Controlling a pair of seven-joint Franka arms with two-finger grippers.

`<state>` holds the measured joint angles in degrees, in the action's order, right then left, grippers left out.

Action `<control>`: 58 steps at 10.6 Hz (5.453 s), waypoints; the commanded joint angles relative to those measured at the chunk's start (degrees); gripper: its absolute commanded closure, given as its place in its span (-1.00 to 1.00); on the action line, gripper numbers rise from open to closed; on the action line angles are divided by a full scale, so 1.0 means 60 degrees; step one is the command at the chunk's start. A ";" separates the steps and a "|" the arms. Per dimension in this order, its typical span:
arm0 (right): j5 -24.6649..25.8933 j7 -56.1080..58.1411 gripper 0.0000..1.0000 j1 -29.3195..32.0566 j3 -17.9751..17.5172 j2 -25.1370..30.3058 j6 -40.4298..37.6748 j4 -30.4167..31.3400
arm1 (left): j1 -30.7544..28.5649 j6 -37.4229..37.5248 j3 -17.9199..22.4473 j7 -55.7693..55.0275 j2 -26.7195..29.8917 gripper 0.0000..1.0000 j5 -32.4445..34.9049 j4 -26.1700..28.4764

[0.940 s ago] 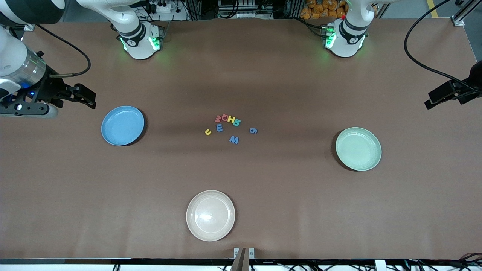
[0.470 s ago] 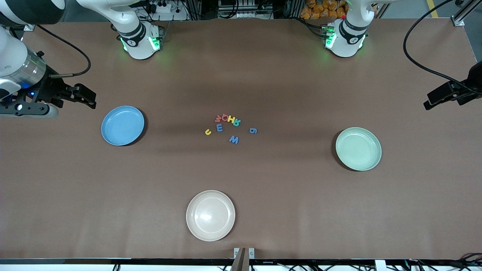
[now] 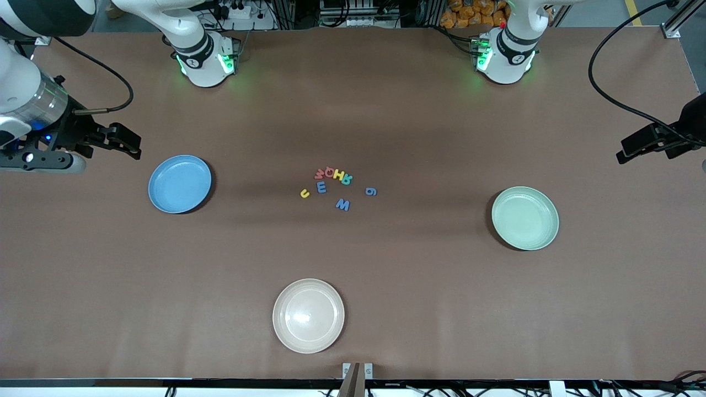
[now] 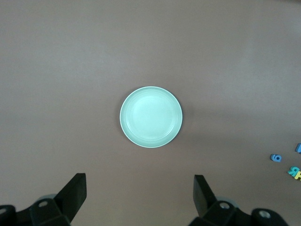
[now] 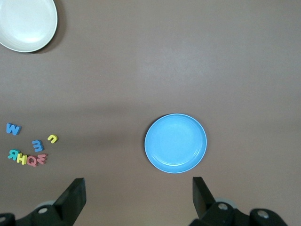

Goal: Sort upper and lower case letters into plates

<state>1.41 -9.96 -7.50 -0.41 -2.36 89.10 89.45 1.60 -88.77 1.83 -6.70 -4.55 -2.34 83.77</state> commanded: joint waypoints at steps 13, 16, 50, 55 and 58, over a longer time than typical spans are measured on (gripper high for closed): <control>-0.0001 -0.0039 -1.00 -0.0112 0.0025 -0.0032 -0.0302 -0.0010 | 0.0887 0.0103 -0.1183 -0.3881 -0.0998 -1.00 -0.0856 0.0087; -0.0001 -0.0040 -1.00 -0.0053 0.0025 -0.0032 -0.0333 0.0004 | 0.1839 -0.0116 -0.1257 -0.6435 -0.1788 -1.00 -0.1059 0.0057; -0.1085 0.0415 -1.00 -0.0170 0.0025 -0.3094 0.0356 0.0034 | 0.7599 -0.6811 -0.0877 -1.6609 -0.7299 -1.00 -0.0269 -0.0016; -0.1784 0.0327 -1.00 -0.0478 0.0025 -0.3503 0.0735 0.0355 | 0.7614 -0.7016 -0.0891 -1.6609 -0.7401 -1.00 -0.0298 -0.0002; -0.1832 0.0283 -1.00 -0.0653 0.0025 -0.3650 0.0766 0.0371 | 0.7614 -0.7046 -0.0935 -1.6535 -0.7475 -1.00 -0.0313 -0.0002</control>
<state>-8.23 -8.06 -10.68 -0.42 -24.20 93.43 91.45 46.78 -130.38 -3.92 -104.93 -48.66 -5.48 84.56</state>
